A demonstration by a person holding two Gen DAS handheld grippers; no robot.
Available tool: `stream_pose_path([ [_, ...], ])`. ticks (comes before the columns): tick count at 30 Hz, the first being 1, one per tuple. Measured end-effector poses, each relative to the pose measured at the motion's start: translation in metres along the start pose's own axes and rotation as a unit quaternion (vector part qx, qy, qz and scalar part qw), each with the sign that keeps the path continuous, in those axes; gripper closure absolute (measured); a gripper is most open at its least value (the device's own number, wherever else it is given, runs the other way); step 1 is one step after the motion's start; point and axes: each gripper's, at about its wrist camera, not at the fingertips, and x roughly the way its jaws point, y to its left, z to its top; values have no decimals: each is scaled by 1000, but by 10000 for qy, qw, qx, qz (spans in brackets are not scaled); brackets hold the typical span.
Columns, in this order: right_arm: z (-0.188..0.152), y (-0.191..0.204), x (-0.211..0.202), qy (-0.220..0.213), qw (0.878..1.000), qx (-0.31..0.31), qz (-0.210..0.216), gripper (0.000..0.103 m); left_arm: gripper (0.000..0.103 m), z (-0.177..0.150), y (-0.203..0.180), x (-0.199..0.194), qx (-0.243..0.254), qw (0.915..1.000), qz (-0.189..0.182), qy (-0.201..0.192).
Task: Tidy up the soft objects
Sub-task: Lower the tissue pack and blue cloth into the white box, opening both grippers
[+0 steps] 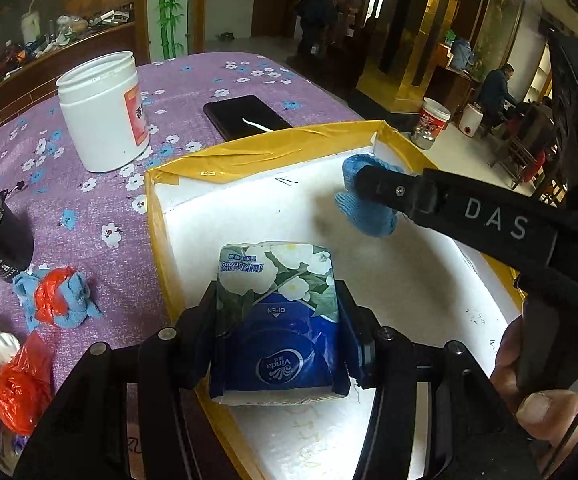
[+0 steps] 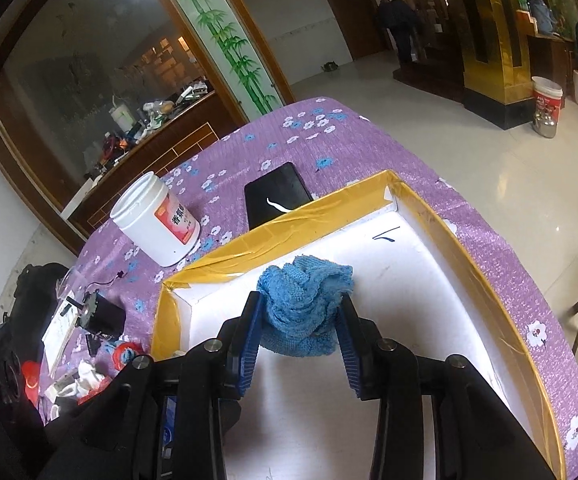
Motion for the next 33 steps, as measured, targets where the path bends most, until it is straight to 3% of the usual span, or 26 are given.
stream_pose_path([
  [19,-2,1,3,78,10000,-6,-61,60,51,-1,-4,3,160,9998,112,5],
  [24,-1,0,1,51,10000,22,-47,53,40,-1,-6,0,196,9996,165,-86],
  [33,0,-3,-7,-90,9999,114,-7,49,39,0,-5,-5,143,9998,87,-91],
])
